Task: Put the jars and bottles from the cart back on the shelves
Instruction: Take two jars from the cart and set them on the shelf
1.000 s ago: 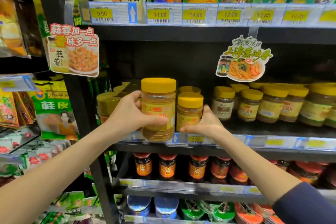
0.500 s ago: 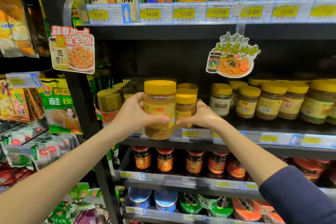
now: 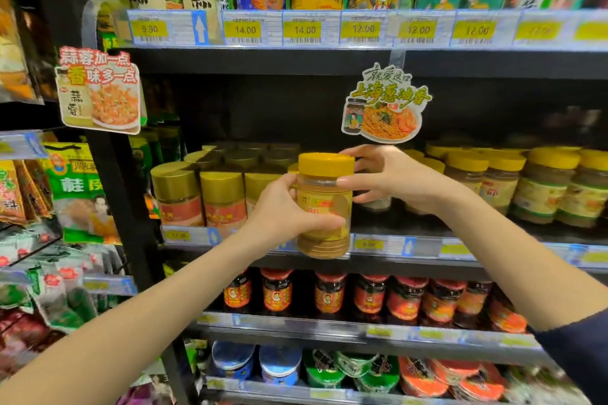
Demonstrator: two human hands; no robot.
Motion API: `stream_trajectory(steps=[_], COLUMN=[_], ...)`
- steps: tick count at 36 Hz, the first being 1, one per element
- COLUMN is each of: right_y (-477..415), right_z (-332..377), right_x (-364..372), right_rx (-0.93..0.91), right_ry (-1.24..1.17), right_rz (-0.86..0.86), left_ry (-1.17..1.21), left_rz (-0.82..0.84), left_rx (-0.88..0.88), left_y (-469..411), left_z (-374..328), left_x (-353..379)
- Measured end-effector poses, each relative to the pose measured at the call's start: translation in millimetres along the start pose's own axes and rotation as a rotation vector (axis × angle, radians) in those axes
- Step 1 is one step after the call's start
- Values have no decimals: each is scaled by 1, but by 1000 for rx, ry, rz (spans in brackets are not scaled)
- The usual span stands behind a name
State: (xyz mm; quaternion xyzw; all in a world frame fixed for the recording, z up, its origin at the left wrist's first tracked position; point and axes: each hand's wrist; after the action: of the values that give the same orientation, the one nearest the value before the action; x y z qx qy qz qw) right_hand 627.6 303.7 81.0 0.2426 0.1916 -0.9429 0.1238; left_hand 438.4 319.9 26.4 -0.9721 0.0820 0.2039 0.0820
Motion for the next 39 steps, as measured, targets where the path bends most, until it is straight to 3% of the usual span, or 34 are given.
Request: stream_trajectory(steps=[23, 31, 39], right_y=[12, 5, -6], right_z=[-14, -9, -21], right_x=[-17, -30, -37], right_rx=[10, -12, 13], right_ry=[-7, -38, -67], right_rz=[-174, -198, -259], left_ry=[-51, -523, -874], left_rz=[210, 92, 105], left_rx=[56, 297, 370], left_y=[-5, 8, 11], left_z=[4, 34, 53], left_x=[31, -8, -26])
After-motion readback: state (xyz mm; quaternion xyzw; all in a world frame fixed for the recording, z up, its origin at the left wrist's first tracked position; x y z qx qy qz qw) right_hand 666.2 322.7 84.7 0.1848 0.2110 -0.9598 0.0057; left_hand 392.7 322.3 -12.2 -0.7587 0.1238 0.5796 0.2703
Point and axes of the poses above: each hand's wrist, its own y-axis away from the middle knuckle, its own x-axis out of the palm, z = x × y, and after that the axes turned 11 degrees about -x, right-handed
